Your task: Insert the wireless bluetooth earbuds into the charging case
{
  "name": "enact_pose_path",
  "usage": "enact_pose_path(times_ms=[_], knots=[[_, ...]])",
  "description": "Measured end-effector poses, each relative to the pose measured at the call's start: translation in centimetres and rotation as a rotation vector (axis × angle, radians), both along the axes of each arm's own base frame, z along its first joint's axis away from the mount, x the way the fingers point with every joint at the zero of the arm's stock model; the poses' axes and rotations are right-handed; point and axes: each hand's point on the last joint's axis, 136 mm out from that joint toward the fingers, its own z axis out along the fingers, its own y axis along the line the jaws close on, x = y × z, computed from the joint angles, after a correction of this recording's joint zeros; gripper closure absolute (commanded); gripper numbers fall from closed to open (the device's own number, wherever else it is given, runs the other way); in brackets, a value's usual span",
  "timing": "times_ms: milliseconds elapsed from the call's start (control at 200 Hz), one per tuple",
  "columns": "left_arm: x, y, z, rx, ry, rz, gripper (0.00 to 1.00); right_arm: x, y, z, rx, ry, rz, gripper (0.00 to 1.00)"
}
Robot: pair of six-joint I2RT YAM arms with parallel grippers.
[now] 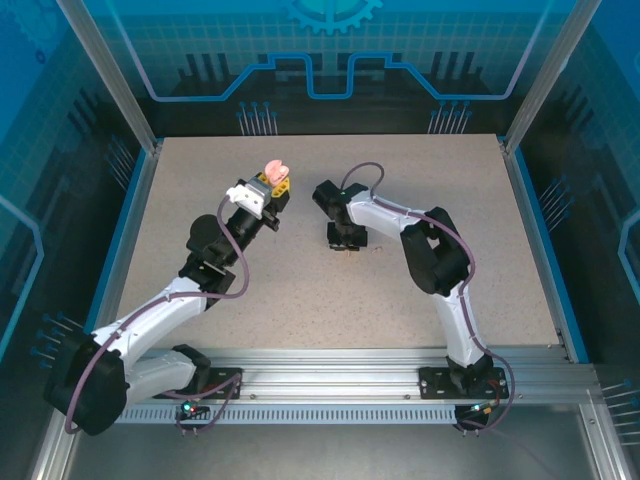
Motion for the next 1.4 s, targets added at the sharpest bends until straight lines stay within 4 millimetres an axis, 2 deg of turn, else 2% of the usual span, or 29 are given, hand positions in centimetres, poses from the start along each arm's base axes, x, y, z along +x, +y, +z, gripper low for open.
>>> enact_pose_path(times_ms=[200,335,445,615,785,920,1015,1176,1401], knots=[[0.0,-0.1,-0.1,-0.003,0.005,-0.006,1.00,-0.4,-0.5,0.4,0.005,-0.023,-0.001,0.84],[-0.2,-0.3,-0.1,0.001,0.003,-0.023,1.00,-0.1,-0.7,2.6,0.024,-0.080,0.004,0.84],[-0.3,-0.5,-0.1,0.002,0.003,-0.038,1.00,0.7,-0.4,6.3,0.068,-0.174,0.012,0.84],[-0.6,-0.9,-0.1,-0.006,0.008,-0.069,1.00,1.7,-0.5,14.3,0.152,-0.371,0.037,0.84],[-0.9,-1.3,0.0,-0.005,0.008,-0.097,1.00,1.6,-1.1,22.2,0.228,-0.563,0.081,0.84],[-1.1,-1.7,0.2,-0.014,0.009,-0.124,1.00,1.2,-1.4,27.4,0.283,-0.692,0.122,0.84],[-1.2,-1.8,0.8,-0.024,0.001,-0.138,1.00,0.9,-1.4,30.4,0.324,-0.769,0.152,0.84],[-1.5,-2.1,1.2,-0.031,0.000,-0.164,1.00,-0.1,-0.5,34.2,0.400,-0.869,0.221,0.84],[-1.8,-2.5,1.0,-0.041,0.015,-0.196,1.00,-2.9,3.4,38.3,0.515,-0.978,0.407,0.84]])
